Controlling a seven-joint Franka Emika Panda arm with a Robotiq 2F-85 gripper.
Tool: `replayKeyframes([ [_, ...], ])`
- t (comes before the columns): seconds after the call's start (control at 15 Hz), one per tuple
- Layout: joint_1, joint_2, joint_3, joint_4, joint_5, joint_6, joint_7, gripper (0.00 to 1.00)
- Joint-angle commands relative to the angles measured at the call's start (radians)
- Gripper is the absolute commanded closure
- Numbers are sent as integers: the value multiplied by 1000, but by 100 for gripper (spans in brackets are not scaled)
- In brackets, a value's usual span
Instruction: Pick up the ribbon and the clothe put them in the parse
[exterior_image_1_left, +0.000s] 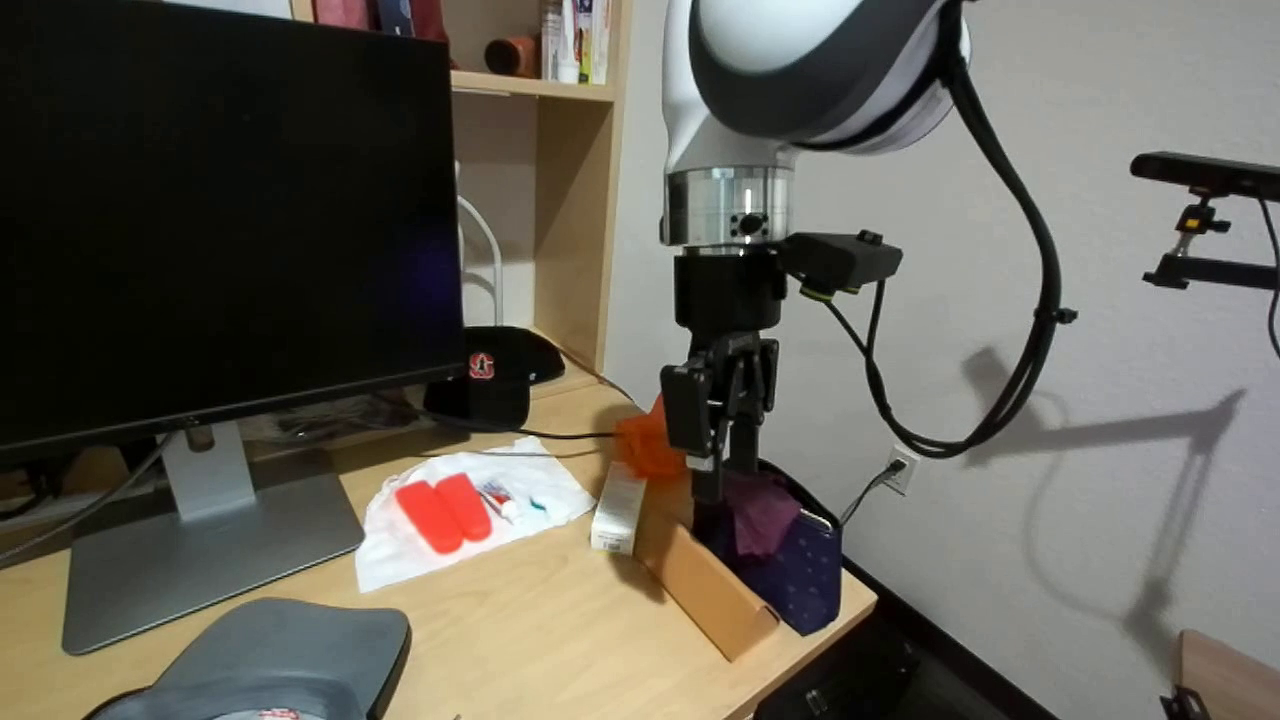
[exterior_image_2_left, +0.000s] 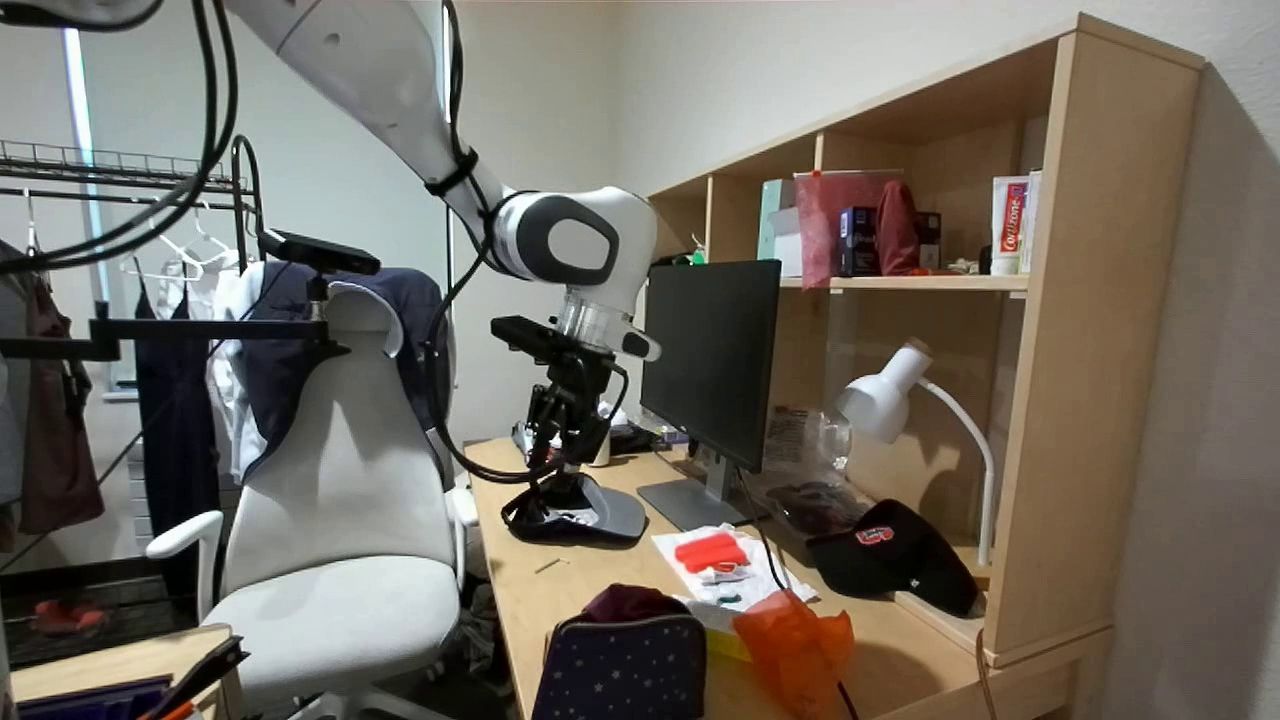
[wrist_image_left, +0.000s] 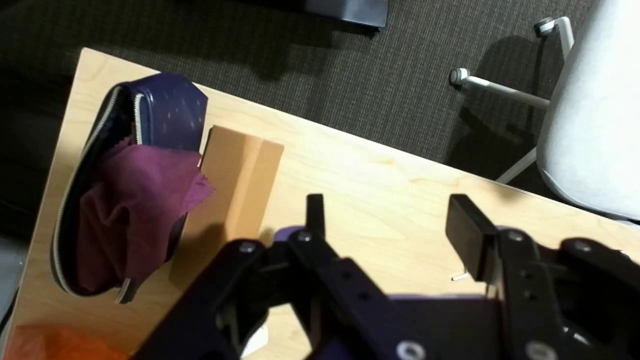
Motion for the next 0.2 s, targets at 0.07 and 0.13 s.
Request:
replayKeyframes([
  [0.07,-3,0,-3,5,0,-3,1,29],
  [0.13,-3,0,-3,5,0,-3,0,29],
])
